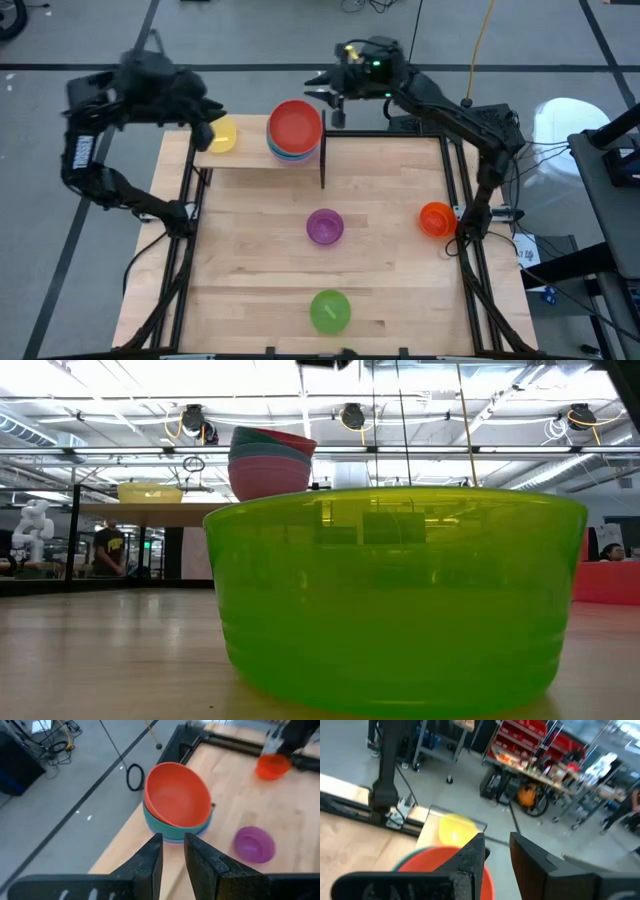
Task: Place and stack bowls onto a shelf
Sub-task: Stack the orange bowl on the green bowl on the shelf, then adjust the bowls on the shelf
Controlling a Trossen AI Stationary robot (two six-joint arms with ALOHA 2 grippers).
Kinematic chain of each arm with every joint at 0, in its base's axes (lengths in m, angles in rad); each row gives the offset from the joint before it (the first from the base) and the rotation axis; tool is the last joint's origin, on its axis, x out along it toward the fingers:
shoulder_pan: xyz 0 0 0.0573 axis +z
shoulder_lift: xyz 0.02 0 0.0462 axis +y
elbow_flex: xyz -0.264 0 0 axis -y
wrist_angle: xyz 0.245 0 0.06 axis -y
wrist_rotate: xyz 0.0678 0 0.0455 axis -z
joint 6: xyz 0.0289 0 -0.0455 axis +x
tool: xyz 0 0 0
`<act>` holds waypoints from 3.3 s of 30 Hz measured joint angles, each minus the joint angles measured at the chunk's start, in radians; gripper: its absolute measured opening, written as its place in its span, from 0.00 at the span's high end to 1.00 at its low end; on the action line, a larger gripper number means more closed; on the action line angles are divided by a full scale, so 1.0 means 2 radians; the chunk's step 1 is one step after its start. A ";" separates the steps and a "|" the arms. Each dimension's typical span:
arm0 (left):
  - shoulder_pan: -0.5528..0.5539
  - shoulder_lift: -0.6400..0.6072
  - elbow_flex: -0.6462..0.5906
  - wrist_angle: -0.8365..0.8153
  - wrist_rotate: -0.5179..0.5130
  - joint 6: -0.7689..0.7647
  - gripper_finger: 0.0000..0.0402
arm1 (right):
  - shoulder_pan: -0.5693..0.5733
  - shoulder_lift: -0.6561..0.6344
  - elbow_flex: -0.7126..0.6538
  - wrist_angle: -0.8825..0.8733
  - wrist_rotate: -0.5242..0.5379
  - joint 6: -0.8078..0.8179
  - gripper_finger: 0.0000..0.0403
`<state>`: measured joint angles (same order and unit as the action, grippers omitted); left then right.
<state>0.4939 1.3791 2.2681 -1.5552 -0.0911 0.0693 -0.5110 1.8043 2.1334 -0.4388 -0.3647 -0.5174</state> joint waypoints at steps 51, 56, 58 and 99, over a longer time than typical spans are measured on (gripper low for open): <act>0.069 0.281 -0.001 0.191 0.020 0.117 0.79 | -0.003 -0.127 0.000 -0.161 0.160 -0.067 0.79; 0.071 0.283 -0.001 0.192 0.021 0.118 0.79 | -0.003 -0.127 0.000 -0.161 0.160 -0.067 0.79; 0.071 0.283 -0.001 0.190 0.021 0.118 0.79 | -0.003 -0.127 0.000 -0.161 0.160 -0.067 0.79; -0.130 0.153 -0.134 -0.005 0.002 -0.065 0.79 | -0.003 -0.127 0.000 -0.161 0.160 -0.091 0.79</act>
<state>0.2337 1.6853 2.0005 -1.5658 -0.0865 -0.0600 -0.5179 1.5509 2.1338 -0.7609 -0.0448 -0.6989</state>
